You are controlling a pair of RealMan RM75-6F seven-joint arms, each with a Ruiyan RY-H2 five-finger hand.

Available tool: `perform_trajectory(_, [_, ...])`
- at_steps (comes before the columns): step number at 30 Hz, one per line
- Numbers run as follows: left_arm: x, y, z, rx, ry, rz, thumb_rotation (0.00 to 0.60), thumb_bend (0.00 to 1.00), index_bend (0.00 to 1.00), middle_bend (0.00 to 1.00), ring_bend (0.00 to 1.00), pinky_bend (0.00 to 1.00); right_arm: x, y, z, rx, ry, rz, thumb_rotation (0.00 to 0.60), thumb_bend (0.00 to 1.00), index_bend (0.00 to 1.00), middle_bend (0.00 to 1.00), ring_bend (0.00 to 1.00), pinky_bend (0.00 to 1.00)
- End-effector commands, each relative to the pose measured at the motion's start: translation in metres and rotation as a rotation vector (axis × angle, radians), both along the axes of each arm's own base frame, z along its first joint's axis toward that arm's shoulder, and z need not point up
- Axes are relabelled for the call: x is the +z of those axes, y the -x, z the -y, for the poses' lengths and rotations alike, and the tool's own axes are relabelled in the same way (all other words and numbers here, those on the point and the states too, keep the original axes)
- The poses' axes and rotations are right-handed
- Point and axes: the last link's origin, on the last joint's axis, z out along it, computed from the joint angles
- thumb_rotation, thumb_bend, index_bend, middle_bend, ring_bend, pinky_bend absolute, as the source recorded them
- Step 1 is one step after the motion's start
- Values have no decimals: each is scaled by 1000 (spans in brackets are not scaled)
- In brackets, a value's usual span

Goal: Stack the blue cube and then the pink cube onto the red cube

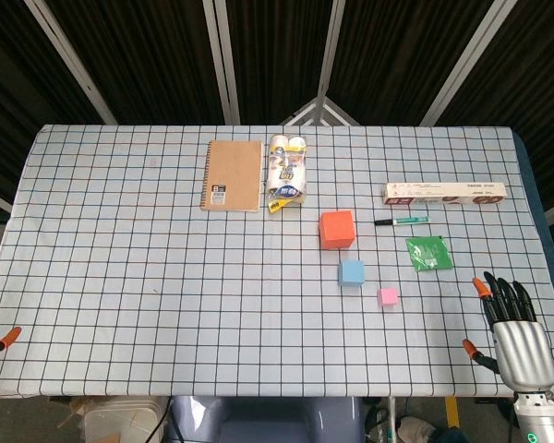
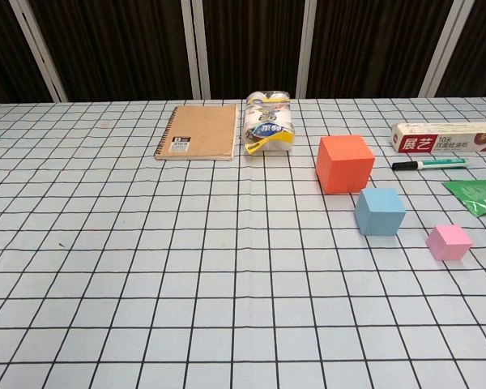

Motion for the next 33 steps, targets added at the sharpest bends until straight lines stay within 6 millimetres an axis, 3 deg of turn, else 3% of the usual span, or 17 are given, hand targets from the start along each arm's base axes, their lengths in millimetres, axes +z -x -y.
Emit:
perform_trajectory(1, [-1,-1,0,-3,5,-5,600,129,81,0,0,0,1,0,-1,1,5,1,600,244,0,0,0,0])
perform_trajectory(26, [1,-4,4,-27,-14,10,600,129,81,0,0,0,-7,0,3,-13,-24,-15,600,243,0,0,0,0])
perform_trajectory(29, [2,-5,5,-38,-16,17,600,129,80,0,0,0,-14,-10,13,-6,-27,-4,600,244,0,0,0,0])
perform_trajectory(33, [1,-4,7,-36,-15,13,600,129,79,0,0,0,-26,-30,42,-13,-103,36,600,244,0,0,0,0])
